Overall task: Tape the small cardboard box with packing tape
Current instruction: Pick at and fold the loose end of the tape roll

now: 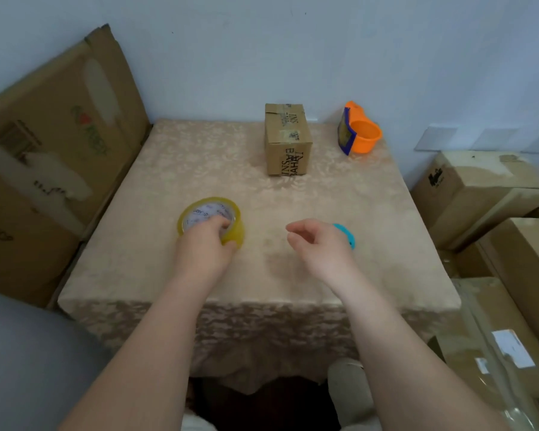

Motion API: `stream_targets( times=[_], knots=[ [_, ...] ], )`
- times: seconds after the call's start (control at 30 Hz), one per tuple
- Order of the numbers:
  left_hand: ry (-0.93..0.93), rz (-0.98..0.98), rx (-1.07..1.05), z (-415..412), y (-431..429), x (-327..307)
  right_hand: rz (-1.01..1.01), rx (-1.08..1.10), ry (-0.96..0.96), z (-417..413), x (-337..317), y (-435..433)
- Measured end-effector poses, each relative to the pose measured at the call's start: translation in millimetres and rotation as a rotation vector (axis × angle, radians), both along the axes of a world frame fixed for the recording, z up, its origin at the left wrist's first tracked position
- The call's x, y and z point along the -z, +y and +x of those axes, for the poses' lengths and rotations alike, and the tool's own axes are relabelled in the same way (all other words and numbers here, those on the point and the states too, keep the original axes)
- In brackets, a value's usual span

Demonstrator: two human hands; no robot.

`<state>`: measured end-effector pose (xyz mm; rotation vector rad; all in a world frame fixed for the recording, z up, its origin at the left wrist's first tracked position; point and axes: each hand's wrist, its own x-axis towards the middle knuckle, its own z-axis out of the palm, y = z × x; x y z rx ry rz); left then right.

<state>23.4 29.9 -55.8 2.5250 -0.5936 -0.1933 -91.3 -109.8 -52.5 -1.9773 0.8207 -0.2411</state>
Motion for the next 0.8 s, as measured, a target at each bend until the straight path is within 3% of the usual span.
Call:
stream_targets(
  times=[0.1, 0.17, 0.23, 0.43, 0.67, 0.8],
  knots=[
    [0.131, -0.352, -0.05, -13, 0, -11, 0.039, -0.018, -0.062, -11, -4, 12],
    [0.396, -0.635, -0.062, -23, -3, -25, 0.094, -0.016, -0.126, -14, -9, 16],
    [0.624, -0.745, -0.043, -31, -6, -34, 0.162, -0.024, -0.178, -14, -14, 19],
    [0.903, -0.771, 0.05, -40, -19, -40, 0.314, -0.022, -0.293, -12, -19, 14],
    [0.958, -0.848, 0.135, -31, -34, -18, 0.479, -0.089, -0.32, -7, -3, -10],
    [0.813, -0.793, 0.271, -21, -42, -18, 0.601, -0.043, -0.372, 1, -4, -20]
  ],
)
